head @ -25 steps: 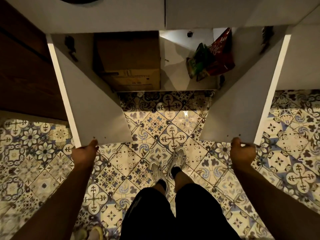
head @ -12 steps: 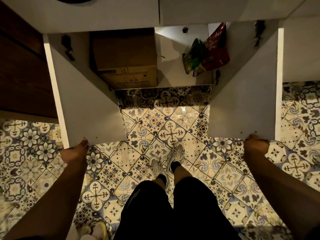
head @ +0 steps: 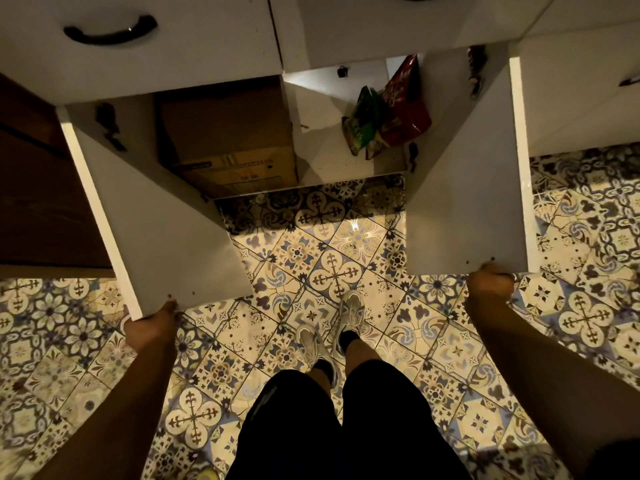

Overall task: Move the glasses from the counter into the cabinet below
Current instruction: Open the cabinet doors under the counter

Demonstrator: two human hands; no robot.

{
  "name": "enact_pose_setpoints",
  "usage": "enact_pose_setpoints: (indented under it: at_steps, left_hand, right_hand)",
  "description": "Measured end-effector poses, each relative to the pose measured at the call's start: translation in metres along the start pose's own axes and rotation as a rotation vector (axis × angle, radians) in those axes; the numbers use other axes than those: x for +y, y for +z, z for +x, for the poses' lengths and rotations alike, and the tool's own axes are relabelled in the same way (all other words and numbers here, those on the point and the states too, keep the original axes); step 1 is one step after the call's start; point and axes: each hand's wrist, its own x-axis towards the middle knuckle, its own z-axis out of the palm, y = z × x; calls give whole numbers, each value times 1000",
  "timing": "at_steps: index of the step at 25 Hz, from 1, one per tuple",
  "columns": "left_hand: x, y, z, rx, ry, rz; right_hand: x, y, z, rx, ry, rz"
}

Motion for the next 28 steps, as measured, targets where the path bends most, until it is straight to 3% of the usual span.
enact_pose_setpoints:
  at_steps: [1, 7, 9, 10, 11, 12, 15, 18, 21, 28]
  left_hand:
    - [2, 3, -4, -8, -3, 32]
    - [7, 13, -19, -43, -19, 65]
    - [9, 14, -24, -18, -24, 59]
    - [10, 14, -24, -12, -23, 63]
    - [10, 16, -26, -13, -21, 63]
    - [11, 16, -27, -27, -21, 71]
    - [12, 17, -30, -36, -32, 71]
    - [14, 16, -34, -35, -45, 80]
    - [16, 12, -36, -33, -25, 127]
    - [17, -6, -24, -65, 4, 133]
  right_hand:
    - [0, -4, 12, 87, -36, -104]
    - [-11, -26, 32, 82, -173, -444]
    - [-9, -37, 39, 75, -81, -180]
    - [-12, -37, 44, 74, 70, 144]
    - [-13, -37, 49, 26, 87, 370]
    - [-9, -33, 49, 7, 58, 388]
    - [-15, -20, 42, 27, 101, 186]
    - [-9, 10, 7, -6, -12, -74]
    - [-2, 54, -40, -201, -37, -104]
    - [16, 163, -164, -605, -477, -527]
